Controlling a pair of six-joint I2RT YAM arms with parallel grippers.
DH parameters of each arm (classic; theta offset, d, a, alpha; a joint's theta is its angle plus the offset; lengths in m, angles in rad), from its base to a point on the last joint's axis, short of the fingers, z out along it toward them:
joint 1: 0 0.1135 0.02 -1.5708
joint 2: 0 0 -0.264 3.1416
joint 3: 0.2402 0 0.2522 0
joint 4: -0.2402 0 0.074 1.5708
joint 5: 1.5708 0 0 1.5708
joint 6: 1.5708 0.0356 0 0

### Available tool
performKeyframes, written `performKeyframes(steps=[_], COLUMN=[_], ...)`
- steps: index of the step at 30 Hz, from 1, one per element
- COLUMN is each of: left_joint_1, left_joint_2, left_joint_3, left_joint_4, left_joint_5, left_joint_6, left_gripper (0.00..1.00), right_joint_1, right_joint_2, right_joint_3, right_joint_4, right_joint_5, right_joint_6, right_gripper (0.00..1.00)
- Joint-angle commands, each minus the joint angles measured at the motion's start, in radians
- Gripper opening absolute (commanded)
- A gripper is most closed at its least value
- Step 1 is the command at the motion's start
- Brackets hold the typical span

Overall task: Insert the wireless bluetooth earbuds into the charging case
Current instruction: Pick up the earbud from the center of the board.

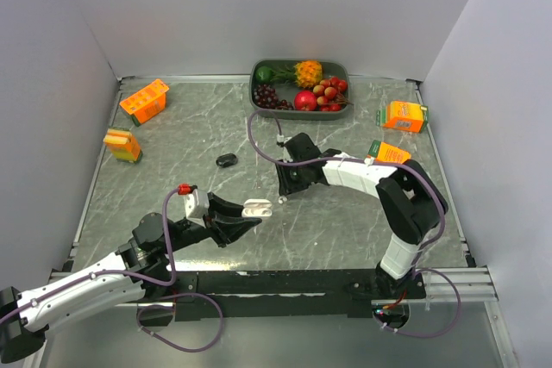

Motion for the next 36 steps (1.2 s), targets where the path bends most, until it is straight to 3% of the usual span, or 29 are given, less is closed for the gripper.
performKeyframes(steps=[1, 13, 26, 36], left_joint_1=[-0.006, -0.004, -0.004, -0.004], left_joint_2=[-0.007, 0.004, 0.007, 0.003], left_joint_3=[0.012, 0.007, 0.004, 0.005], left_joint_4=[0.015, 0.029, 0.040, 0.031], left_joint_5=[-0.015, -0.007, -0.003, -0.007], left_joint_6=[-0.011, -0.014, -0.018, -0.020], left_gripper=[0.01, 0.01, 0.01, 0.01], right_joint_1=[-0.010, -0.005, -0.007, -0.005], right_joint_2=[0.034, 0.028, 0.011, -0.078], right_joint_3=[0.033, -0.003, -0.064, -0.090], right_joint_4=[0.046, 0.041, 0.052, 0.101], right_joint_5=[-0.036, -0.040, -0.043, -0.043], right_joint_6=[0.006, 0.006, 0.023, 0.052], right_gripper=[0.38, 0.30, 0.28, 0.01])
